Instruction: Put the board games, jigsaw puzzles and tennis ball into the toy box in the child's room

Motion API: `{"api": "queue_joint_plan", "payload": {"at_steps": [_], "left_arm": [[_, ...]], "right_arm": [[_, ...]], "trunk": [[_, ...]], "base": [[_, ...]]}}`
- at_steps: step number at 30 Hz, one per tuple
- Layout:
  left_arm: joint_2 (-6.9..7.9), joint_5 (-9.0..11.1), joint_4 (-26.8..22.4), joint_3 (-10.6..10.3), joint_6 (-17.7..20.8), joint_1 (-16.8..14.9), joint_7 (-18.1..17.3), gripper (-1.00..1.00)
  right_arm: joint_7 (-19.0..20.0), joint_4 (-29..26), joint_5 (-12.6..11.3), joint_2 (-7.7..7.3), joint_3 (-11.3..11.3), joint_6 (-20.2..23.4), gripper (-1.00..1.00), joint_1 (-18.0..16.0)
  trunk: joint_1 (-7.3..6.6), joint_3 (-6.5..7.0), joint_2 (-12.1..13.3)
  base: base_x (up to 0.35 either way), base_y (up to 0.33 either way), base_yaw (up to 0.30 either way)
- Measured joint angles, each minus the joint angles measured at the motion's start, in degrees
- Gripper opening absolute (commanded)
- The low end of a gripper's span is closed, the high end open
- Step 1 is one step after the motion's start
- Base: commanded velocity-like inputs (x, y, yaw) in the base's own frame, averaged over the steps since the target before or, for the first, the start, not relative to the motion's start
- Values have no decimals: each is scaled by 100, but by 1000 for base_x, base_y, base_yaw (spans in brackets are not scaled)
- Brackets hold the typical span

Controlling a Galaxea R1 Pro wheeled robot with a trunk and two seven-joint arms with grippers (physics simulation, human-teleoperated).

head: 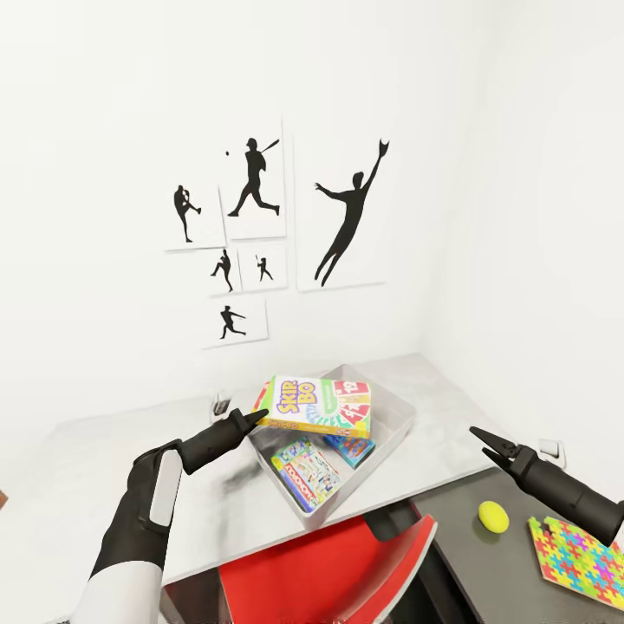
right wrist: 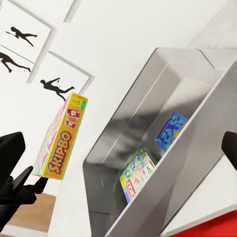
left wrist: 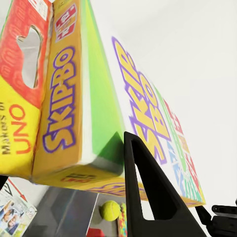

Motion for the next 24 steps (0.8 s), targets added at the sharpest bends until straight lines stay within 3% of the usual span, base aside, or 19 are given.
{"api": "queue_joint_plan", "payload": {"at_steps": [15,19,21,23,24], "left_arm": [[0,5,1,-15,-86,-4,67,-100],[0,11,8,-67,-884,-9,115,-100],[0,46,9,-289,-1368,-9,323,-100],[0,175,9,-517,-1564,-9,610,-100],[0,345,9,-677,-1642,-9,845,-100]], "right_arm": [[1,5,0,4,2,1,100,2],[1,8,1,6,4,0,100,0],[1,9,4,6,3,-2,100,0],[2,9,6,6,4,-7,100,-1],[2,9,7,6,4,-11,100,0]], "trunk": [[-1,0,0],[-1,0,0],[-1,0,0],[-1,0,0],[-1,0,0]], "base": [[-12,-4,0],[0,0,0],[0,0,0],[0,0,0],[0,0,0]]}}
